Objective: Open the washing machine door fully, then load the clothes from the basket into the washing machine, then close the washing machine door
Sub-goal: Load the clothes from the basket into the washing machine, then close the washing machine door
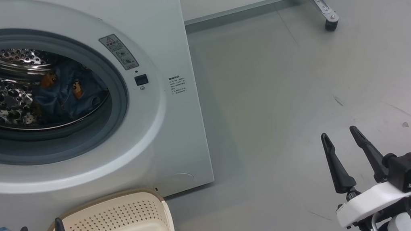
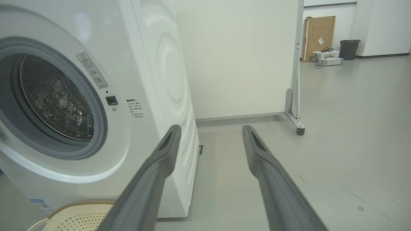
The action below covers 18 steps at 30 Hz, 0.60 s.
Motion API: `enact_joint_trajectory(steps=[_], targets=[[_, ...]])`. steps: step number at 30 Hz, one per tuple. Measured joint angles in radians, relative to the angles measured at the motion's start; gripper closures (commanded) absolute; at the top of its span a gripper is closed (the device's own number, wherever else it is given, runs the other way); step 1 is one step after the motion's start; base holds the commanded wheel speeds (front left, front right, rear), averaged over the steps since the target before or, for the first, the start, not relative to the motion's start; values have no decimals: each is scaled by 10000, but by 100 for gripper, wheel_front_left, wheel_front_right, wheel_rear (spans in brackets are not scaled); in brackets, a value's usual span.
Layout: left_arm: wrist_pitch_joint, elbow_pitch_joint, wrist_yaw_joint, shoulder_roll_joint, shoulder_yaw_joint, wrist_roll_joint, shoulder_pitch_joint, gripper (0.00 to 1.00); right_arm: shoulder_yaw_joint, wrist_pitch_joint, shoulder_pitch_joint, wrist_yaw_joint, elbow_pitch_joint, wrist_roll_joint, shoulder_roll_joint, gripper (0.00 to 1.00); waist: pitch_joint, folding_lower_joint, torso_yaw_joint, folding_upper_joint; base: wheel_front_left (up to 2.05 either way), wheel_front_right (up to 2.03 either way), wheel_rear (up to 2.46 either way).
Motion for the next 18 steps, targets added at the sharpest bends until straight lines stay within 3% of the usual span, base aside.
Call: enact_joint_trajectory(steps=[18], targets=[[0, -215, 0, -21, 36, -19, 3, 0, 2, 0, 3, 0, -59, 0, 0, 0, 81, 0, 22, 0, 0, 0, 0]])
